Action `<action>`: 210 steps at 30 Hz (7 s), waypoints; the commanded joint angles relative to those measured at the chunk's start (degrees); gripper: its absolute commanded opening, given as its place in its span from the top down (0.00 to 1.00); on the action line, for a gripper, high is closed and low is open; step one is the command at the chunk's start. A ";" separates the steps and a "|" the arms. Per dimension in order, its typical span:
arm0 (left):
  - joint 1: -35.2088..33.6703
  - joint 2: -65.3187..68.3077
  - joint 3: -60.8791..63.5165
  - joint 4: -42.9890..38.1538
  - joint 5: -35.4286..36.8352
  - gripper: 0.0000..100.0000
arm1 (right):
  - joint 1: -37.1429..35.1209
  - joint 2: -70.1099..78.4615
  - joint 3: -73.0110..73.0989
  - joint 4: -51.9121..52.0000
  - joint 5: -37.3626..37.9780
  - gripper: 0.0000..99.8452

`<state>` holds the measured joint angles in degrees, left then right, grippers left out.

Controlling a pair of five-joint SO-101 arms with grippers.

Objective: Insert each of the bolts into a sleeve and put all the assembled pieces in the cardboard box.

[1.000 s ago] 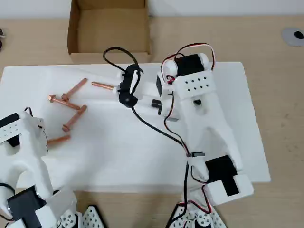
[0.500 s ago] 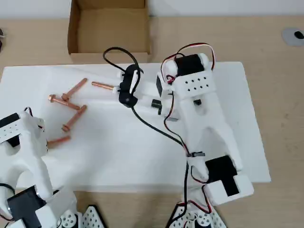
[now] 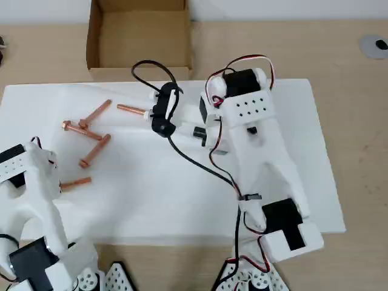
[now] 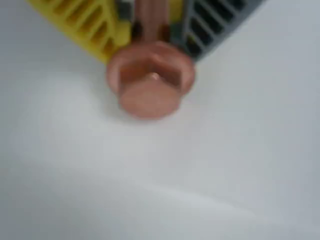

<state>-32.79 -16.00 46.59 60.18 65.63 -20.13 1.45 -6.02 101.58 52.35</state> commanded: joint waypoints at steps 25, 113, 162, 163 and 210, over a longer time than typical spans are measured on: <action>10.55 -0.31 -42.11 34.02 -35.87 0.99 | -1.19 -33.10 -5.85 -14.33 -44.13 0.99; 65.41 -0.75 -42.02 -9.49 -67.08 0.99 | -6.81 -109.23 102.81 -77.89 -61.10 0.99; 67.16 -24.57 -30.59 -5.98 -53.10 0.99 | -5.85 -109.14 102.81 -77.45 -57.76 0.99; 67.16 -24.57 -29.89 -7.03 -53.10 0.99 | -5.85 -109.14 102.81 -77.45 -57.32 0.99; 65.14 -24.66 -21.27 -26.20 -61.10 0.99 | -5.85 -108.97 102.81 -75.34 -57.05 0.99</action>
<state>32.79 -39.03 28.92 35.38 5.05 -26.02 -103.52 97.01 25.27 -5.14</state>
